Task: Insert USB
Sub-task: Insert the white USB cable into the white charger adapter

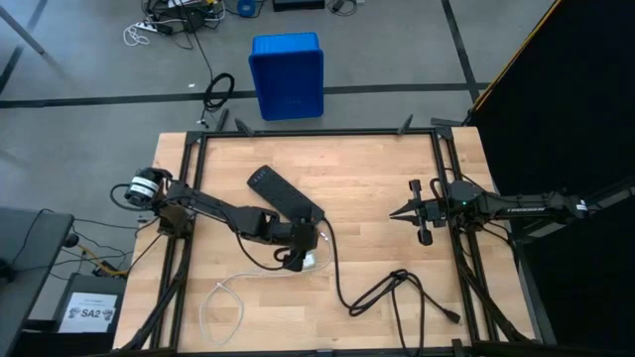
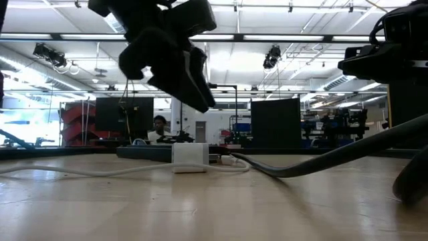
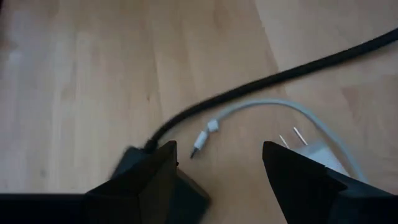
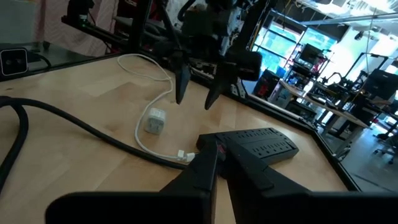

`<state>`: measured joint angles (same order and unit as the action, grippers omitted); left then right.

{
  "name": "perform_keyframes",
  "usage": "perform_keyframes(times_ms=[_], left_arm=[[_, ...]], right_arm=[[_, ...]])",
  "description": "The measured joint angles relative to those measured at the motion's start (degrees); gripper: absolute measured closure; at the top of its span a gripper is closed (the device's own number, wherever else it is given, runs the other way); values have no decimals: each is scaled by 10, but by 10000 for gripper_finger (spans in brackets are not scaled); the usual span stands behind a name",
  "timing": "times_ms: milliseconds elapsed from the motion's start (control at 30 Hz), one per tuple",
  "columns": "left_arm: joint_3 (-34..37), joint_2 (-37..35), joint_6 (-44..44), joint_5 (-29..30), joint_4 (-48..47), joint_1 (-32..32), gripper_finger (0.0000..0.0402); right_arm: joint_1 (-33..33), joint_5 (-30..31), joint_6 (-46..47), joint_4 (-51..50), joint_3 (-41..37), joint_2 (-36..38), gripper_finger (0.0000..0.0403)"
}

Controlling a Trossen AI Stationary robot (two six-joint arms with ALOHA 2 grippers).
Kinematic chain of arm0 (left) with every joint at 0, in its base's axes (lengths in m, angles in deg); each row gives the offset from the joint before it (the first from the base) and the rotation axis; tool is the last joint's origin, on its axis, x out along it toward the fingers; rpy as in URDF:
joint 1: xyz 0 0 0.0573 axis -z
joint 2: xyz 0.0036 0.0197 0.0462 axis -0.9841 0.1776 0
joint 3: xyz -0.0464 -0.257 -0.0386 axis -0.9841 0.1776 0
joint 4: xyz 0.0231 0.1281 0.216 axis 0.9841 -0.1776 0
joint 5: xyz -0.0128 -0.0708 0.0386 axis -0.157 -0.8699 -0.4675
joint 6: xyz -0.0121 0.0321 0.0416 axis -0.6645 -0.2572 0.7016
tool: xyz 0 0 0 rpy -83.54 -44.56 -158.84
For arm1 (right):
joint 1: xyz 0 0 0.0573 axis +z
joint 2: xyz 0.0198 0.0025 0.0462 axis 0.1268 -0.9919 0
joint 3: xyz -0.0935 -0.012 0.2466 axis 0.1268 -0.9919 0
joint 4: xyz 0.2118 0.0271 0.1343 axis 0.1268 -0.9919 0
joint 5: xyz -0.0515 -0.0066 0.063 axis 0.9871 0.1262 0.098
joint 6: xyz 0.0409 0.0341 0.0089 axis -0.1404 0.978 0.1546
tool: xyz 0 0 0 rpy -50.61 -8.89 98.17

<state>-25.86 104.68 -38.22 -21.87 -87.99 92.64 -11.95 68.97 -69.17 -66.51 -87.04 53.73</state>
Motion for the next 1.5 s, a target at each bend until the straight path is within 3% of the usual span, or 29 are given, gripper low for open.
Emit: perform_keyframes(times_ms=[200, 467, 1500], left_arm=[[-25, 0, 42, -66, 8, -17, 176], [-26, 8, 53, -103, 3, -36, 179], [-25, 114, 23, -153, 43, -89, 188]], right_arm=[[0, 0, 0, 0, 0, 0, 399], [0, 0, 0, 0, 0, 0, 400], [0, 0, 0, 1, 0, 0, 399]])
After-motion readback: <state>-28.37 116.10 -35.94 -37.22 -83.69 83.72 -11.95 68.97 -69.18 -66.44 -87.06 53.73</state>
